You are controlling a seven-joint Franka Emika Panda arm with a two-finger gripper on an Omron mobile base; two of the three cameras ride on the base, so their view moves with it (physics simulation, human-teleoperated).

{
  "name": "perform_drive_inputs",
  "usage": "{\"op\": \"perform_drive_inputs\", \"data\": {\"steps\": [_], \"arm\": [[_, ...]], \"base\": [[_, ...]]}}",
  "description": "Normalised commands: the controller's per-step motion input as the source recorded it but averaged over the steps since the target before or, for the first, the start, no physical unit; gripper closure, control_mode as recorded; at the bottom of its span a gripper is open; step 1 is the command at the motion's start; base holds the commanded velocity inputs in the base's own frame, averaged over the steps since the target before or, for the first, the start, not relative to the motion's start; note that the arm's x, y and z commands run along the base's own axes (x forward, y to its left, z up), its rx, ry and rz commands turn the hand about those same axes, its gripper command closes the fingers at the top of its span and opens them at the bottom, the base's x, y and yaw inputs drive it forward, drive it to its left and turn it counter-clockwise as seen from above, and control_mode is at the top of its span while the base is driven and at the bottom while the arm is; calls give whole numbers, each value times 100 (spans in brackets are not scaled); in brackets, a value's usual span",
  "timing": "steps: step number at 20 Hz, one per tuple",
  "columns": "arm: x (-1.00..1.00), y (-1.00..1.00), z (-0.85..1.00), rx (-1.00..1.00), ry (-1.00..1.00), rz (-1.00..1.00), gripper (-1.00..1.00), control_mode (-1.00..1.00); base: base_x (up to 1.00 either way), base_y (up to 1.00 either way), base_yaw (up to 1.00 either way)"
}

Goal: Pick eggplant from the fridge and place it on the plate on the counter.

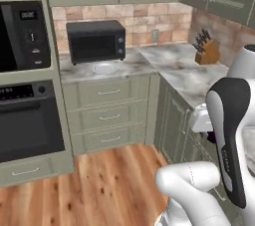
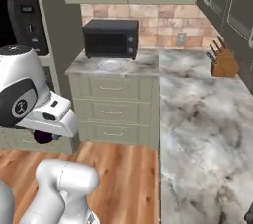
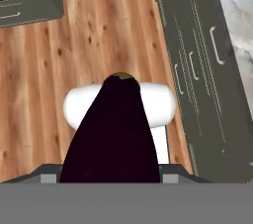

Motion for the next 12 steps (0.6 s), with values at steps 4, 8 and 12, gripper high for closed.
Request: {"op": "perform_drive_inputs", "data": {"steps": [4, 8, 12], "arm": [[0, 0, 0, 0, 0, 0, 100, 100], [0, 0, 0, 0, 0, 0, 100, 100], [0, 0, 0, 0, 0, 0, 100, 100]], "base": [[100, 0, 0], [100, 0, 1], [100, 0, 2]]}}
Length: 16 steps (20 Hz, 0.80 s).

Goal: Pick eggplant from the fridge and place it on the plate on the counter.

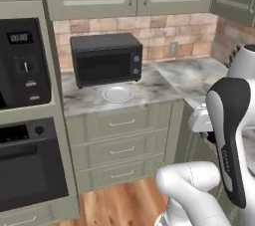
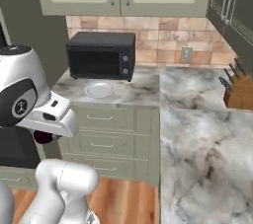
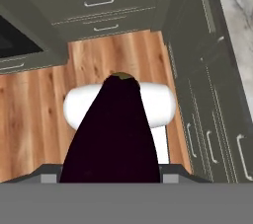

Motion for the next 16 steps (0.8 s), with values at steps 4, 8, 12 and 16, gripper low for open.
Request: {"op": "perform_drive_inputs", "data": {"steps": [4, 8, 12, 16], "arm": [[0, 0, 0, 0, 0, 0, 100, 100], [0, 0, 0, 0, 0, 0, 100, 100], [0, 0, 0, 0, 0, 0, 100, 100], [0, 0, 0, 0, 0, 0, 100, 100]], "base": [[100, 0, 0], [100, -3, 0], [97, -9, 3], [70, -17, 12]]}}
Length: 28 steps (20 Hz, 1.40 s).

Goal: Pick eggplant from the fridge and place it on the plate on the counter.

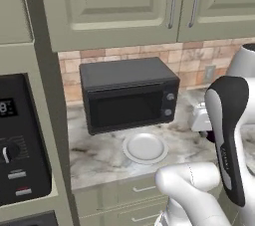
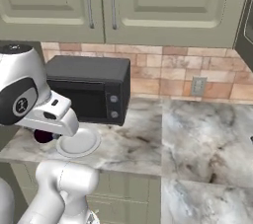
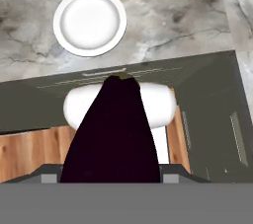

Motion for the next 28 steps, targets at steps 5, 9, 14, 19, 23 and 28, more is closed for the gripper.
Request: {"op": "perform_drive_inputs", "data": {"steps": [5, 9, 14, 19, 23, 28], "arm": [[0, 0, 0, 0, 0, 0, 100, 100], [0, 0, 0, 0, 0, 0, 100, 100], [59, 0, -14, 0, 0, 8, 100, -100], [80, 3, -39, 0, 4, 10, 100, -100], [67, 9, -46, 0, 5, 7, 100, -100], [52, 11, -52, 0, 7, 6, 100, -100]], "base": [[34, -1, 23], [23, 0, 17], [10, 0, 3], [0, 0, 0], [0, 0, 0], [0, 0, 0]]}}
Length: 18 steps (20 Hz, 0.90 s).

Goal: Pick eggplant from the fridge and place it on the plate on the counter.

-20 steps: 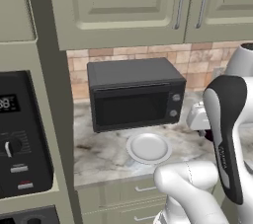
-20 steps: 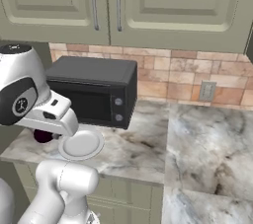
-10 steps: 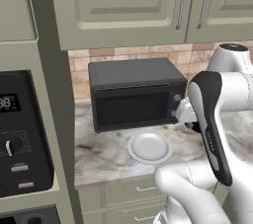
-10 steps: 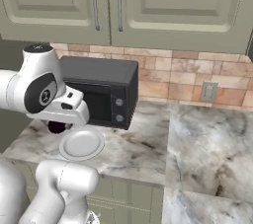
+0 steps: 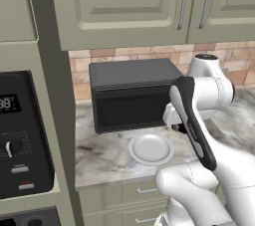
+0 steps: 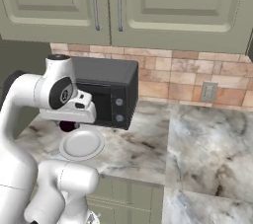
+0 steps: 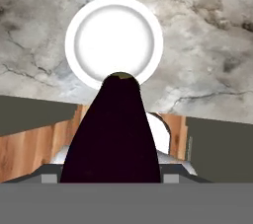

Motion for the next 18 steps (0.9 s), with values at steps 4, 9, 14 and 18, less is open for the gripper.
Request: {"op": "perform_drive_inputs", "data": {"steps": [4, 9, 14, 18], "arm": [[51, 16, -55, 0, 2, 4, 100, -100], [58, 13, -55, 0, 0, 3, 100, -100], [63, 7, -50, 0, 0, 1, 100, -100], [49, 0, -50, 0, 0, 1, 100, -100]], "base": [[0, 0, 0], [0, 0, 0], [0, 0, 0], [0, 0, 0]]}}
